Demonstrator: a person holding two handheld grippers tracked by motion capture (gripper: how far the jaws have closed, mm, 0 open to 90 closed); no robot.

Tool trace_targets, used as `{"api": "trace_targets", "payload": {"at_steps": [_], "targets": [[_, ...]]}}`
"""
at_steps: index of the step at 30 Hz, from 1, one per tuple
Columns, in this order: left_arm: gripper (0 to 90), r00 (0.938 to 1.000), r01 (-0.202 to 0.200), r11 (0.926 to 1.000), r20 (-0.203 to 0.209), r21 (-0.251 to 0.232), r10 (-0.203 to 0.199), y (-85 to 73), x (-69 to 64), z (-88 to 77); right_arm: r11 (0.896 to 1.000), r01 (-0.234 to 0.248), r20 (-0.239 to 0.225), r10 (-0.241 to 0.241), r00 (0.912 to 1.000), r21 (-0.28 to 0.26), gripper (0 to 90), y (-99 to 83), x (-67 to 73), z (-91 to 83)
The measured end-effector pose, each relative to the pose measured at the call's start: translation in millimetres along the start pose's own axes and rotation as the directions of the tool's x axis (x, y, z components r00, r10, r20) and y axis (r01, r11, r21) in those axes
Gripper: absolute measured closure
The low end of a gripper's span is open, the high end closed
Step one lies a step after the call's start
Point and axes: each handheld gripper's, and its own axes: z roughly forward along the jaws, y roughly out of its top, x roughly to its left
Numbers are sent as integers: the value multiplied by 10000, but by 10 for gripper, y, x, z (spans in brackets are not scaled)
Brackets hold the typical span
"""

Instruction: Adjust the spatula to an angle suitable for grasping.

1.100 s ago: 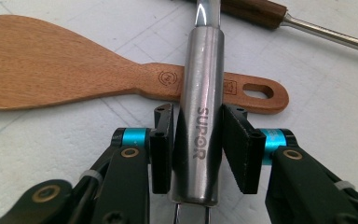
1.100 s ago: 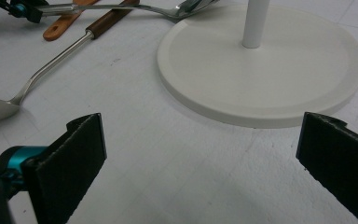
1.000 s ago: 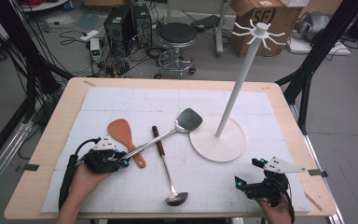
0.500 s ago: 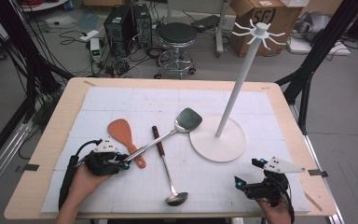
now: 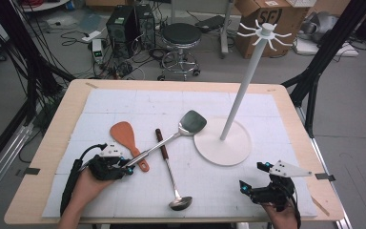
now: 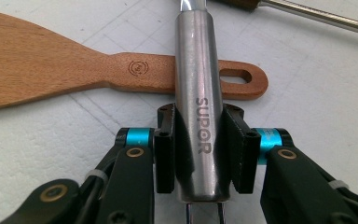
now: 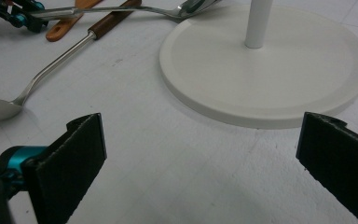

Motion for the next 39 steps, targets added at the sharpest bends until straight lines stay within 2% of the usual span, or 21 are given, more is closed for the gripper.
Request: {"api": "trace_targets", "payload": {"at_steps": [10, 18, 39], "targets": [[684, 9998, 177, 9993, 86, -315, -174, -22, -6, -73, 10000, 43, -13, -43, 10000, -8, 5, -3, -3, 2], [684, 9992, 292, 9980, 276, -557, -277, -73, -14, -192, 10000, 19, -41, -19, 10000, 19, 5, 1, 6, 10], [684, 9973, -131, 9984, 717, -549, 171, -185, -93, -476, 9999, 123, -117, -122, 9999, 96, 4, 11, 28, 38]]}}
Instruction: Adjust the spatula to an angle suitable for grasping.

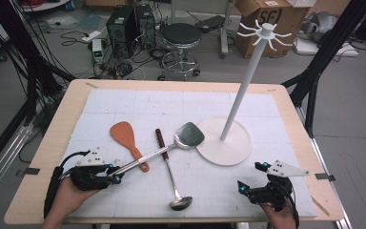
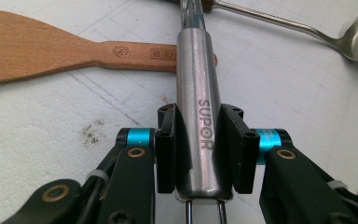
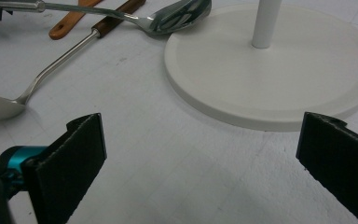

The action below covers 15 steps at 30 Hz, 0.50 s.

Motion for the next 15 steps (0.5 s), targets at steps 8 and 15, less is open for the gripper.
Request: {"api": "trace_targets", "payload": {"at_steps": [8, 15], "targets": [[685, 9993, -143, 9999, 330, -72, 146, -36, -28, -51, 10000, 45, -24, -45, 10000, 9, 4, 4, 10, 15], [685, 9953, -520, 9986, 810, -90, 526, -18, -96, -50, 10000, 77, -57, -77, 10000, 22, 5, 11, 25, 25]]}}
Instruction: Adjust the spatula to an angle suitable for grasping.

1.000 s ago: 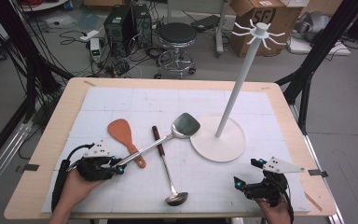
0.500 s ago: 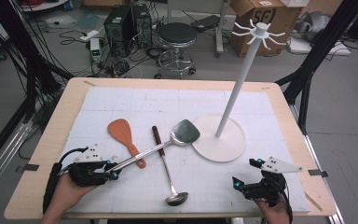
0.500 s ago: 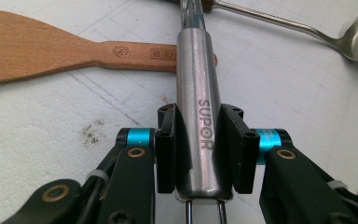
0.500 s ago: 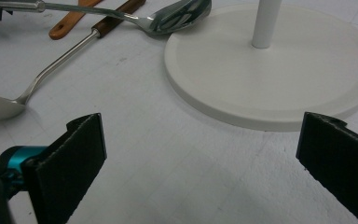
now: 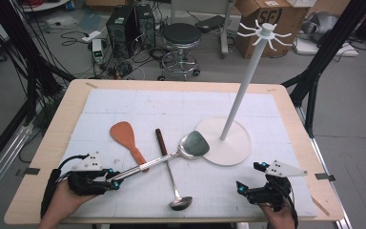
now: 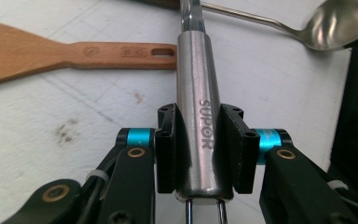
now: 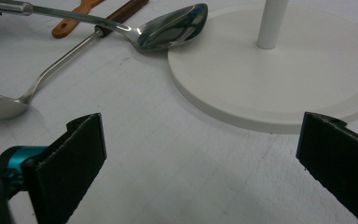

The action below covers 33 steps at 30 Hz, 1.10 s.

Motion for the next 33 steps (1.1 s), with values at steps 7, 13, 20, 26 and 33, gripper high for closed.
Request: {"api": "trace_targets", "payload": {"at_steps": [7, 13, 20, 26, 33], "targets": [[685, 9989, -355, 9993, 304, -103, 358, 97, -77, 52, 10000, -13, -19, 13, 10000, -19, 4, 3, 7, -7], [686, 9952, -638, 9979, 739, -86, 643, 201, -122, 126, 10000, 7, -35, -7, 10000, -61, 4, 7, 8, -18], [690, 9894, -881, 9961, 1154, -64, 882, 320, -176, 226, 9997, 228, -61, -229, 9997, -65, 5, 30, 29, -26], [705, 9866, -846, 9961, 1380, -232, 870, 386, -173, 266, 9994, 216, -313, -224, 9993, -269, 5, 68, 53, -26], [706, 9850, -902, 9957, 1454, -232, 926, 417, -175, 309, 9980, 620, -674, -625, 9958, -87, 5, 181, 144, 78]]}}
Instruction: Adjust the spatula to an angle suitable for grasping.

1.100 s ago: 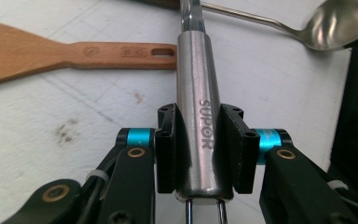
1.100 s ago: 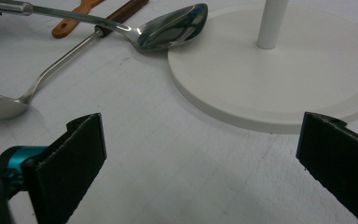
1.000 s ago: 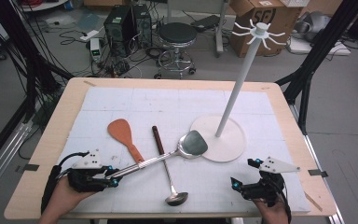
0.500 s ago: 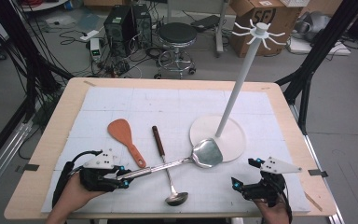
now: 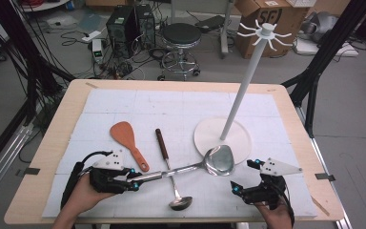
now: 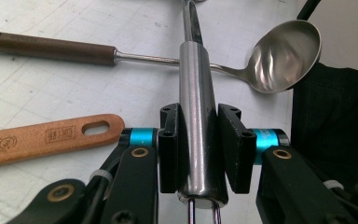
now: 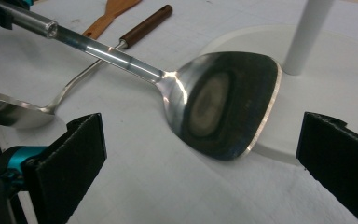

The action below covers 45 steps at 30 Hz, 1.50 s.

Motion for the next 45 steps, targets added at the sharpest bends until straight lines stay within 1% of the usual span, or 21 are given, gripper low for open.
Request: {"api": "trace_targets", "payload": {"at_steps": [3, 6, 11, 12, 13, 16, 17, 18, 21, 24, 25, 26, 27, 29, 30, 31, 32, 36, 42, 43, 45], "targets": [[708, 10000, -78, 10000, 33, 22, 78, 37, -3, 44, 9997, 207, -348, -203, 9992, 103, 5, 93, 49, 100], [709, 9997, -210, 9997, 113, 104, 209, 85, -3, 94, 9983, 534, -731, -516, 9960, 223, 6, 184, 91, 225], [710, 9990, -347, 9990, 282, 296, 339, 154, 20, 165, 9943, 985, -1334, -921, 9868, 418, 6, 342, 165, 445], [710, 9991, -305, 9991, 291, 286, 296, 164, 21, 179, 9936, 1035, -1484, -958, 9843, 447, 6, 370, 175, 492], [711, 9991, -276, 9993, 333, 271, 267, 170, 24, 190, 9924, 1127, -1575, -1038, 9821, 488, 21, 393, 185, 538], [711, 9989, -269, 9993, 386, 263, 259, 182, 34, 221, 9902, 1239, -1745, -1111, 9784, 638, 192, 450, 222, 663], [711, 9988, -282, 9992, 407, 278, 270, 183, 39, 232, 9884, 1343, -1803, -1197, 9763, 712, 186, 462, 234, 699], [712, 9985, -347, 9987, 433, 374, 331, 186, 49, 239, 9860, 1459, -1894, -1286, 9734, 804, 161, 470, 245, 732], [712, 9985, -283, 9991, 479, 324, 268, 191, 52, 271, 9804, 1732, -2084, -1507, 9664, 940, 158, 484, 269, 809], [712, 9980, -385, 9985, 508, 377, 365, 207, 59, 287, 9715, 2196, -2114, -1969, 9574, 897, 164, 500, 304, 858], [713, 9981, -302, 9991, 540, 285, 286, 209, 53, 299, 9684, 2333, -2096, -2108, 9548, 887, 173, 507, 322, 876], [713, 9979, -387, 9986, 531, 354, 368, 217, 57, 299, 9661, 2418, -2102, -2187, 9529, 909, 181, 513, 334, 897], [713, 9980, -338, 9990, 546, 275, 322, 220, 52, 307, 9656, 2444, -2198, -2203, 9504, 888, 209, 517, 341, 924], [713, 9980, -339, 9990, 543, 304, 322, 234, 46, 311, 9575, 2704, -2396, -2404, 9406, 1007, 245, 523, 354, 972], [713, 9981, -299, 9992, 548, 264, 284, 239, 42, 315, 9541, 2803, -2371, -2497, 9388, 1052, 251, 524, 367, 997], [713, 9979, -372, 9988, 547, 322, 354, 248, 46, 312, 9530, 2814, -2418, -2485, 9380, 1120, 266, 525, 381, 1019], [713, 9980, -313, 9992, 556, 261, 298, 253, 43, 317, 9488, 2927, -2471, -2574, 9342, 1185, 282, 527, 387, 1042], [713, 9974, -334, 9988, 652, 362, 310, 284, 64, 335, 9324, 3336, -2645, -2896, 9199, 1392, 337, 529, 420, 1127], [712, 9967, -463, 9981, 685, 398, 435, 362, 58, 369, 9167, 3654, -2761, -3134, 9086, 1619, 431, 530, 453, 1199], [712, 9966, -454, 9982, 700, 389, 426, 372, 55, 374, 9132, 3765, -2765, -3256, 9042, 1558, 441, 532, 451, 1212], [712, 9965, -482, 9981, 709, 381, 454, 389, 53, 378, 9127, 3753, -2767, -3232, 9050, 1617, 462, 534, 459, 1218]]}}
